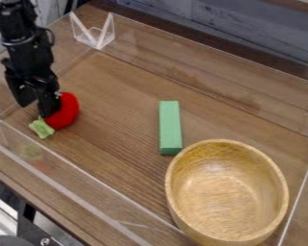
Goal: Move the red object to the right side of the table
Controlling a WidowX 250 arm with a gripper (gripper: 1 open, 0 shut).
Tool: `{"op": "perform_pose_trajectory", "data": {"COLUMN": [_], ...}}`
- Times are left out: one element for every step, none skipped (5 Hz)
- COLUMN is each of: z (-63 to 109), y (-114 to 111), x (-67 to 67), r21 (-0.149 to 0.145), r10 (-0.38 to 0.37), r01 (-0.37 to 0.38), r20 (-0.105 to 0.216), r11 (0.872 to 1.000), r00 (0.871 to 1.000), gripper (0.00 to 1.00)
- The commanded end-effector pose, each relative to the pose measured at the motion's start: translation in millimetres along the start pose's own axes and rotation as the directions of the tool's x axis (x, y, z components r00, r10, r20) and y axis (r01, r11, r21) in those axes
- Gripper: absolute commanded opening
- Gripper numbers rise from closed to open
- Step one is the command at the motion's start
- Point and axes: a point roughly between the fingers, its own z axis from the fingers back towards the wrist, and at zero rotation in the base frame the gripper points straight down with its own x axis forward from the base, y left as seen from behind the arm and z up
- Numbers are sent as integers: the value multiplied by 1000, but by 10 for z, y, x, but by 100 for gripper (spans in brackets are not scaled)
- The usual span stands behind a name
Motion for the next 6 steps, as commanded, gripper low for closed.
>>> {"op": "perform_pose_trajectory", "data": {"z": [168, 243, 163, 35, -57, -24], "y": [-87, -175, -22, 134, 286, 271], "x": [163, 237, 281, 297, 299, 327], "r21": [22, 19, 15, 12, 8, 4], "r10": [-61, -112, -74, -37, 0, 26], "r01": [60, 111, 73, 37, -1, -26], "r20": [39, 47, 54, 47, 41, 31], "r11": [998, 994, 997, 999, 1000, 1000], "r00": [997, 993, 996, 998, 999, 999], "gripper": [100, 100, 100, 100, 100, 100]}}
